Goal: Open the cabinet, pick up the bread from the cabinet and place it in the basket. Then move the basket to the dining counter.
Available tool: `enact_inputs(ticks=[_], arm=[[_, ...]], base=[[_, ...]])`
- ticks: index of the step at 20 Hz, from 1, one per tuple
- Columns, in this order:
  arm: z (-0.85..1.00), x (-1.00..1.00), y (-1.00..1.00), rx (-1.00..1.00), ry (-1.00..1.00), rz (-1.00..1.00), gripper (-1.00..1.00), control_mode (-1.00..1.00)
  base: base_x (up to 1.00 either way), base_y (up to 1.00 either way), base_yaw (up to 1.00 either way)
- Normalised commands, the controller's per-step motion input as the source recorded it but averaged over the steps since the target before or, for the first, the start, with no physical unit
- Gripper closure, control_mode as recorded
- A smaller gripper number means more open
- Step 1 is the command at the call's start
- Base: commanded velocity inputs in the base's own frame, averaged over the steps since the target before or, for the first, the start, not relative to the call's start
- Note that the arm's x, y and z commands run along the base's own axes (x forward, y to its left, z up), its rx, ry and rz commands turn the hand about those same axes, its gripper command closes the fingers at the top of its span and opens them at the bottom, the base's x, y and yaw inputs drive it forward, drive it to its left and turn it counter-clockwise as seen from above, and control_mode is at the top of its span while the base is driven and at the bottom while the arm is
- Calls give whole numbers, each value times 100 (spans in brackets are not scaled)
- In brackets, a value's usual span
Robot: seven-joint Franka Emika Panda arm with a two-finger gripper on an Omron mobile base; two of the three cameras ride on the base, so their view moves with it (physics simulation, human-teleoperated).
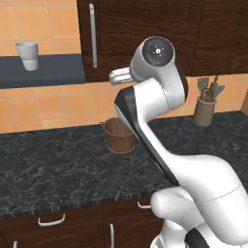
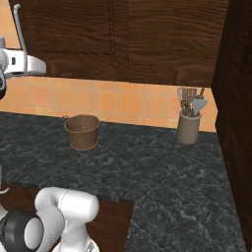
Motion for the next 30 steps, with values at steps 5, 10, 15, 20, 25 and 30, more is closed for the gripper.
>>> enact_inputs(ticks=[5,10,15,20,25,30], arm=[[90,4,60,5,-13,9,-100,-100],[31,53,35,0,15,4,-100,-100],[2,63,34,0,11,0,-100,-100],[0,25,42,-4,-10,-4,-100,-100],[0,41,9,0,-8,-1,-100,-100],[0,60,11,0,-1,0,-100,-100]], base=[[0,0,0],[0,0,0],[0,0,0],[0,0,0],[0,0,0],[0,0,0]])
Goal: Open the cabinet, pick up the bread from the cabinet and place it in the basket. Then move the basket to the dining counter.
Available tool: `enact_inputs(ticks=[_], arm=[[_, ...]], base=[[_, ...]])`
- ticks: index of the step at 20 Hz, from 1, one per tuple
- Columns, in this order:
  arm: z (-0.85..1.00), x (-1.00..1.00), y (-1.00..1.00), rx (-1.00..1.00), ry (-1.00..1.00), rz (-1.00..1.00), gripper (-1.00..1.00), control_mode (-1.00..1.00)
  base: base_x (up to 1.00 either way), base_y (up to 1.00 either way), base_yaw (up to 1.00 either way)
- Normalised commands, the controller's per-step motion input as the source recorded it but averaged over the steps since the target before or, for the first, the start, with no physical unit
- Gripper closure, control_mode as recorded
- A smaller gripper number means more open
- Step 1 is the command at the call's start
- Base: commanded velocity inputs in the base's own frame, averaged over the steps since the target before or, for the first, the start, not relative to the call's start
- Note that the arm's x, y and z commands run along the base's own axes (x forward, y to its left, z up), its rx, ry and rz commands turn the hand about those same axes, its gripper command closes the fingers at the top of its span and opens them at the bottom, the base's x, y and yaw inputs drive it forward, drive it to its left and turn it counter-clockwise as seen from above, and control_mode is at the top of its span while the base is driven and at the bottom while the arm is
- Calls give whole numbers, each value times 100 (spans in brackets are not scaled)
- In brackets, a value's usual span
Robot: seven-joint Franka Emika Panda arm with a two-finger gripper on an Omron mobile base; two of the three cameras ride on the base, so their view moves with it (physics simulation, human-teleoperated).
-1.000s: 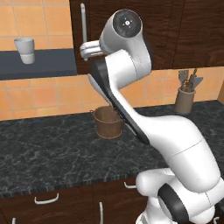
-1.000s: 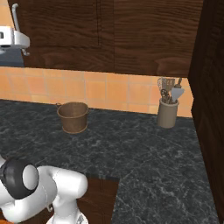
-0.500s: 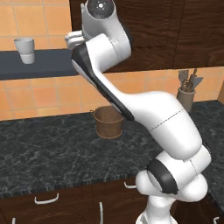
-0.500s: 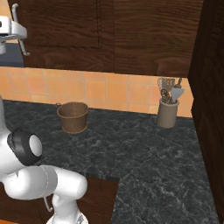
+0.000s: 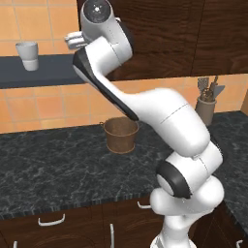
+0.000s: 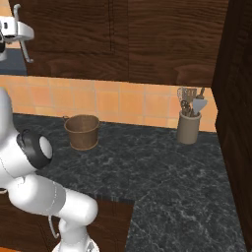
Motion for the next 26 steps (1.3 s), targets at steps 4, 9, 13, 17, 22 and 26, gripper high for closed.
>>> enact_inputs(ticks=[4,9,13,17,22,26], arm=[[-5,46,0,0,-11,0,-100,-100],[-7,51,0,-1,-7,0,-100,-100],[-16,54,0,0,-10,0,-100,-100],[-4,27,0,0,-5,0,100,-100],[-2,23,0,0,-2,0,100,-100],[-2,-7,2,0,-1,0,100,-100]], base=[[0,0,0],[0,0,0],[0,0,0],[0,0,0],[0,0,0],[0,0,0]])
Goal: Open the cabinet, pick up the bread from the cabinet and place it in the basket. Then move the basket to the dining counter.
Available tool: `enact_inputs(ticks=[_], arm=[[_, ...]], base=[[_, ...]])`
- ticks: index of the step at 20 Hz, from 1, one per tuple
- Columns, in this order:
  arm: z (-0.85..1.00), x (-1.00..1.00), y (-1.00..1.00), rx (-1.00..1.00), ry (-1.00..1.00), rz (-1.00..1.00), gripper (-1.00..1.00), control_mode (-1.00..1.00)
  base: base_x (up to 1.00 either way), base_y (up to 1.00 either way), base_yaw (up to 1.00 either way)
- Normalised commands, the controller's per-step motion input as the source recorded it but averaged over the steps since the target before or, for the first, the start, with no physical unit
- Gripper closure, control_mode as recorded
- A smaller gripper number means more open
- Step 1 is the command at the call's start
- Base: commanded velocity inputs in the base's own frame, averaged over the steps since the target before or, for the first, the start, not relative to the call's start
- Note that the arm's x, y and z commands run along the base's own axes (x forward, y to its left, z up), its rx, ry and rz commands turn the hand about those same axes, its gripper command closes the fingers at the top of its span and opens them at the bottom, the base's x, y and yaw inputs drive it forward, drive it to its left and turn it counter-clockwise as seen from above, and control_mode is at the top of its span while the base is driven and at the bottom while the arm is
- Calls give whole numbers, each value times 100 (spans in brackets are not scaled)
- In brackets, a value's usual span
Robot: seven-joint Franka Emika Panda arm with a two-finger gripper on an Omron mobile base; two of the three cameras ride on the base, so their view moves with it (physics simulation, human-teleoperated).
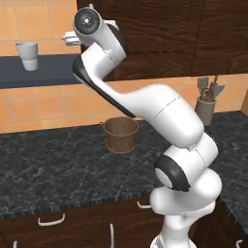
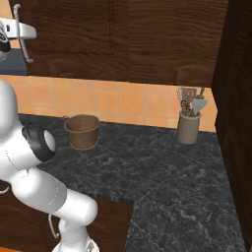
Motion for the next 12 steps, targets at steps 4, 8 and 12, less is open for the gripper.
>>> enact_inputs(ticks=[4,8,12], arm=[[-51,-66,-20,1,2,-3,100,-100],[-21,-100,-56,12,-2,0,100,-100],[0,-100,-78,25,-6,19,100,-100]], base=[[0,0,0],[0,0,0],[0,0,0]])
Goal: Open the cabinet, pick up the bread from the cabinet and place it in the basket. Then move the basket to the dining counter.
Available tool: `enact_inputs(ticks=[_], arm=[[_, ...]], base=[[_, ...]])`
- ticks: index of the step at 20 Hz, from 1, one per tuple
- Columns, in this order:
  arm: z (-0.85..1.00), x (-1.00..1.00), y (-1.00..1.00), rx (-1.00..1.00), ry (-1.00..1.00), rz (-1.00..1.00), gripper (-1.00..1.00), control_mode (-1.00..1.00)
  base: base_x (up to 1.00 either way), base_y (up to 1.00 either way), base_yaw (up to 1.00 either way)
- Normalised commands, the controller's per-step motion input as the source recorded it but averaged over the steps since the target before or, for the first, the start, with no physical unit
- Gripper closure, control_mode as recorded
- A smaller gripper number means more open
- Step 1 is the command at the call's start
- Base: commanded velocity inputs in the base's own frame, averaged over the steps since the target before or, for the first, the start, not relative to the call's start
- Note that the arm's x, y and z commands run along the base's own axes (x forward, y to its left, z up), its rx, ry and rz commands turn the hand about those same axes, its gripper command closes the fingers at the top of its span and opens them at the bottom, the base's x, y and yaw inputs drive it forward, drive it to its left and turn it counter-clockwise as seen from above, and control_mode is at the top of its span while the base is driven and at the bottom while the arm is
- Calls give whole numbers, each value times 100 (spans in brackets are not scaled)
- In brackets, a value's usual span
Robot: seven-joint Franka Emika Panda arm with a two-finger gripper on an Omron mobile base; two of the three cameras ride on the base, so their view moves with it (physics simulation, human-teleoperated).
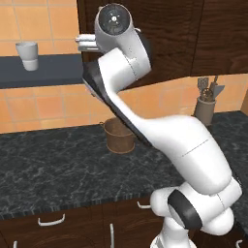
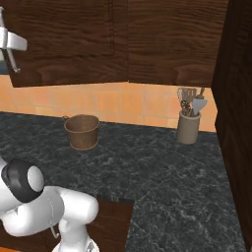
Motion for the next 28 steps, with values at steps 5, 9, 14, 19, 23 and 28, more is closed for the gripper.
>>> enact_inputs(ticks=[5,9,14,19,23,28], arm=[[0,-100,-86,29,-4,39,100,-100],[0,-100,-57,16,0,40,100,-100],[0,-100,-75,7,0,36,100,-100],[-22,-76,-89,1,0,26,100,-100],[-47,-9,-85,2,-7,11,100,-100],[-1,0,0,0,-17,7,-100,-100]], base=[[0,0,0],[0,0,0],[0,0,0],[0,0,0],[0,0,0],[0,0,0]])
